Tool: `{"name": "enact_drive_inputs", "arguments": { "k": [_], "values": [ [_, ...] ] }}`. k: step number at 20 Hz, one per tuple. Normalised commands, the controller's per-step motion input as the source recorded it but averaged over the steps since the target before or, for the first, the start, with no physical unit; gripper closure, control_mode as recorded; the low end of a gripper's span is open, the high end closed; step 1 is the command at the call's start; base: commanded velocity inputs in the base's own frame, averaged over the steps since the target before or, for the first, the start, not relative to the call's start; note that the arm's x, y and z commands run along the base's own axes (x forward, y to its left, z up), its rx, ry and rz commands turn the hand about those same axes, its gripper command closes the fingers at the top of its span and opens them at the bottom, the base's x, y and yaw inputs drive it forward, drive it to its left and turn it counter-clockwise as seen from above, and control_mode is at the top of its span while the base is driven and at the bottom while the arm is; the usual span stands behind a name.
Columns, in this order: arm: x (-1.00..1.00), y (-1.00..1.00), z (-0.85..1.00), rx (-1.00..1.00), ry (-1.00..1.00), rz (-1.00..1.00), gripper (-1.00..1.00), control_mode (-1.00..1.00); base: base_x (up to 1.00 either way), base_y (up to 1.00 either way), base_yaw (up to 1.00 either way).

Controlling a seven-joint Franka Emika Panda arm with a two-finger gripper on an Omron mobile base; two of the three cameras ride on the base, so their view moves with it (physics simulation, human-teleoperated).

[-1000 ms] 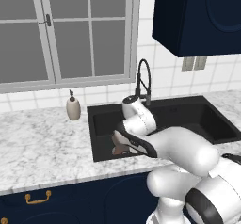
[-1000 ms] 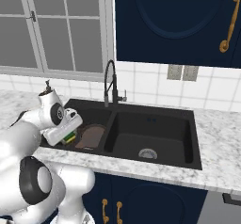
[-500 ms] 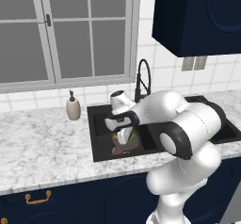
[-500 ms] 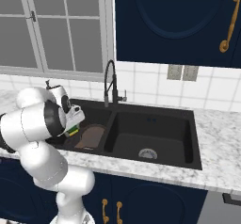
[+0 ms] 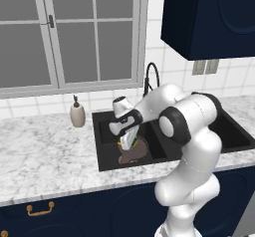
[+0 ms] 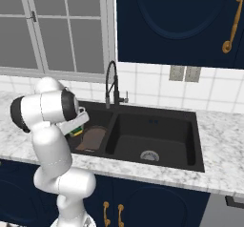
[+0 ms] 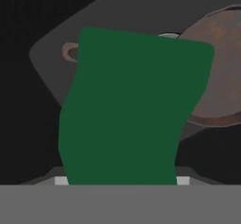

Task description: Pick the pan and sponge and place them into the sink. Then turn on the water.

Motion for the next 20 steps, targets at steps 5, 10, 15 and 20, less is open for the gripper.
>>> {"name": "enact_drive_inputs", "arguments": {
  "k": [5,10,15,20],
  "values": [
    [0.22,-0.15,-0.27,0.03,-0.05,0.0,1.0,-1.0,0.0,0.0,0.0],
    [0.25,-0.19,-0.32,0.09,-0.11,0.0,1.0,-1.0,0.0,0.0,0.0],
    [0.25,-0.03,-0.3,0.16,-0.15,0.0,1.0,-1.0,0.0,0.0,0.0],
    [0.23,0.0,-0.25,0.03,-0.01,0.0,1.0,-1.0,0.0,0.0,0.0]
  ]
}}
